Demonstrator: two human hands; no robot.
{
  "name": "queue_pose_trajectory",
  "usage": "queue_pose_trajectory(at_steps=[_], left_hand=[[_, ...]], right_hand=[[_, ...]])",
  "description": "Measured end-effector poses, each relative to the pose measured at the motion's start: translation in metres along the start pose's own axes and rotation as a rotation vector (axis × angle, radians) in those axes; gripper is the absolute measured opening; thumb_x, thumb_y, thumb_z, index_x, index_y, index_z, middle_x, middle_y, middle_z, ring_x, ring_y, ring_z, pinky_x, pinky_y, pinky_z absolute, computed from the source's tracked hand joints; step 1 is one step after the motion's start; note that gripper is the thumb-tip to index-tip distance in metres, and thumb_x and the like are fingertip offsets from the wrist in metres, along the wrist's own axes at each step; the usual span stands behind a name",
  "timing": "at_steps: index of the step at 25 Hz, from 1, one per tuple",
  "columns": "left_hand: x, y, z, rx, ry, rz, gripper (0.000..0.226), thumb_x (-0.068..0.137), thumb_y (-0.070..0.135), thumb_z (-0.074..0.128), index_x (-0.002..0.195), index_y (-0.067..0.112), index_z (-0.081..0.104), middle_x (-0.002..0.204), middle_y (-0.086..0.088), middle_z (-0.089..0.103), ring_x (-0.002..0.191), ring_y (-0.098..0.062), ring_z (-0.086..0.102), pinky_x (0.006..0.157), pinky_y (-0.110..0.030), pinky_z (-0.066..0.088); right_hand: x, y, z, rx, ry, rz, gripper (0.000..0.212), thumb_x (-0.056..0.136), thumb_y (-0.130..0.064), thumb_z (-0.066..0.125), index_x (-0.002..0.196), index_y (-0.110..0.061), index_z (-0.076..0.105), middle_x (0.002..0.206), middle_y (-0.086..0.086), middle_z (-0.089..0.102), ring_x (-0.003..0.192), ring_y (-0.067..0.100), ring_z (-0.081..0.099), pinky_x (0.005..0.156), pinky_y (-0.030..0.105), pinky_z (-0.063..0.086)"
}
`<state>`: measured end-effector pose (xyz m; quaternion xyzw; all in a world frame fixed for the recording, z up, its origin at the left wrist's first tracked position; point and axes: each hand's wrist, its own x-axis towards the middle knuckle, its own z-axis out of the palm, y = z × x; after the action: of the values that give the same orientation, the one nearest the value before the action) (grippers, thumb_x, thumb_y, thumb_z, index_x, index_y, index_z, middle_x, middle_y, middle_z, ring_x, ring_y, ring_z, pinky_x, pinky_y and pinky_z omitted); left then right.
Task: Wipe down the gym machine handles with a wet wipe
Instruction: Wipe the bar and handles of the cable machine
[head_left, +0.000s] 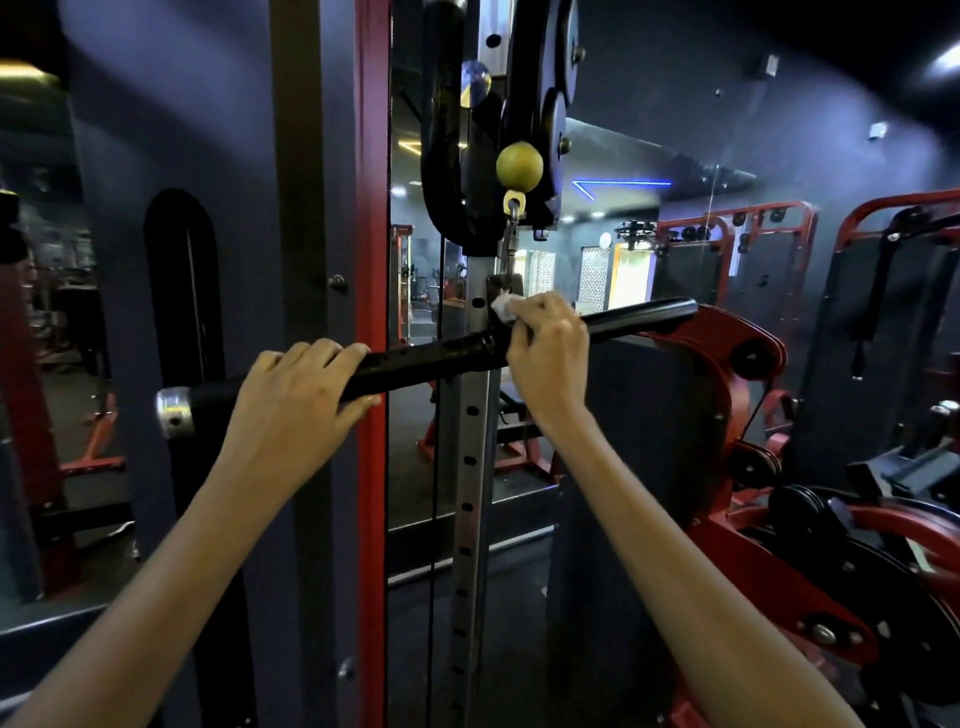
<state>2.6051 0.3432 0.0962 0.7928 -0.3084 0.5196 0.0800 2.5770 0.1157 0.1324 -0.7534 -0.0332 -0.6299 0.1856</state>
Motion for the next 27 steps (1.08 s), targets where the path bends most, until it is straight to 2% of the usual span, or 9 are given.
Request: queue_pose_trajectory(at_steps=[3, 6, 10, 12, 15, 19, 22, 25, 27], left_hand=[[-0.003, 0.002, -0.002, 0.015, 0.019, 0.001, 0.046, 0.073, 0.025, 0.078, 0.11, 0.002, 0.063, 0.09, -0.014, 0.066, 0.076, -0.032, 0.065, 0.068, -0.043, 0.049], [-0.004, 0.008, -0.004, 0.028, 0.014, -0.003, 0.047, 0.073, 0.026, 0.076, 0.111, 0.002, 0.062, 0.092, -0.015, 0.066, 0.077, -0.033, 0.065, 0.069, -0.043, 0.05], [-0.007, 0.014, -0.008, 0.05, -0.004, -0.033, 0.049, 0.073, 0.024, 0.076, 0.115, 0.001, 0.061, 0.095, -0.015, 0.067, 0.081, -0.033, 0.065, 0.072, -0.043, 0.049], [-0.008, 0.017, -0.01, 0.061, -0.005, -0.044, 0.049, 0.074, 0.023, 0.075, 0.116, 0.001, 0.061, 0.097, -0.015, 0.067, 0.083, -0.033, 0.065, 0.074, -0.043, 0.049], [-0.008, 0.02, -0.014, 0.065, 0.004, -0.051, 0.049, 0.074, 0.021, 0.075, 0.116, 0.001, 0.061, 0.098, -0.015, 0.067, 0.085, -0.033, 0.065, 0.075, -0.044, 0.048], [-0.006, 0.019, -0.021, 0.067, -0.031, -0.065, 0.05, 0.076, 0.022, 0.074, 0.119, 0.0, 0.059, 0.102, -0.017, 0.065, 0.089, -0.035, 0.063, 0.077, -0.046, 0.047], [-0.004, 0.016, -0.027, 0.041, -0.088, -0.075, 0.056, 0.079, 0.026, 0.072, 0.127, 0.003, 0.054, 0.111, -0.015, 0.063, 0.097, -0.033, 0.061, 0.085, -0.046, 0.044], [-0.005, 0.012, -0.04, -0.044, -0.092, -0.104, 0.058, 0.079, 0.024, 0.072, 0.13, 0.005, 0.052, 0.117, -0.012, 0.059, 0.099, -0.03, 0.061, 0.086, -0.043, 0.044], [-0.007, 0.006, -0.052, -0.097, -0.081, -0.178, 0.055, 0.079, 0.025, 0.072, 0.128, 0.006, 0.053, 0.117, -0.011, 0.058, 0.096, -0.031, 0.061, 0.082, -0.042, 0.046]], right_hand=[[-0.011, -0.01, -0.002, 0.024, -0.08, -0.13, 0.018, 0.081, 0.007, 0.057, 0.091, 0.002, 0.071, 0.083, 0.012, 0.067, 0.077, 0.02, 0.059, 0.07, 0.017, 0.041], [0.005, -0.01, -0.011, -0.063, -0.023, -0.038, 0.02, 0.085, 0.005, 0.055, 0.097, 0.0, 0.07, 0.09, 0.013, 0.067, 0.084, 0.022, 0.06, 0.072, 0.017, 0.038], [0.0, -0.01, -0.02, -0.03, -0.305, -0.142, 0.026, 0.086, 0.002, 0.051, 0.105, -0.003, 0.069, 0.095, 0.009, 0.063, 0.087, 0.016, 0.054, 0.078, 0.011, 0.034], [0.004, 0.003, -0.026, -0.012, -0.226, -0.058, 0.025, 0.086, 0.002, 0.052, 0.104, -0.002, 0.069, 0.095, 0.009, 0.065, 0.081, 0.015, 0.054, 0.073, 0.002, 0.031], [-0.003, 0.006, -0.018, 0.003, -0.077, 0.065, 0.023, 0.086, 0.003, 0.053, 0.104, 0.0, 0.068, 0.094, 0.012, 0.065, 0.085, 0.021, 0.057, 0.077, 0.011, 0.036], [-0.026, -0.009, -0.008, 0.104, -0.146, -0.118, 0.022, 0.082, 0.006, 0.056, 0.098, 0.001, 0.07, 0.088, 0.009, 0.064, 0.083, 0.017, 0.054, 0.077, 0.006, 0.037], [-0.015, 0.002, -0.008, 0.107, -0.031, 0.115, 0.02, 0.085, 0.004, 0.057, 0.101, 0.0, 0.069, 0.091, 0.01, 0.066, 0.087, 0.022, 0.059, 0.082, 0.018, 0.045], [-0.027, -0.019, -0.002, 0.131, -0.092, -0.017, 0.021, 0.083, 0.005, 0.058, 0.099, -0.001, 0.07, 0.09, 0.009, 0.064, 0.088, 0.018, 0.055, 0.08, 0.012, 0.039], [-0.031, -0.023, -0.002, 0.144, -0.1, -0.072, 0.024, 0.081, 0.008, 0.057, 0.099, 0.0, 0.07, 0.09, 0.009, 0.064, 0.088, 0.018, 0.055, 0.08, 0.015, 0.043]])
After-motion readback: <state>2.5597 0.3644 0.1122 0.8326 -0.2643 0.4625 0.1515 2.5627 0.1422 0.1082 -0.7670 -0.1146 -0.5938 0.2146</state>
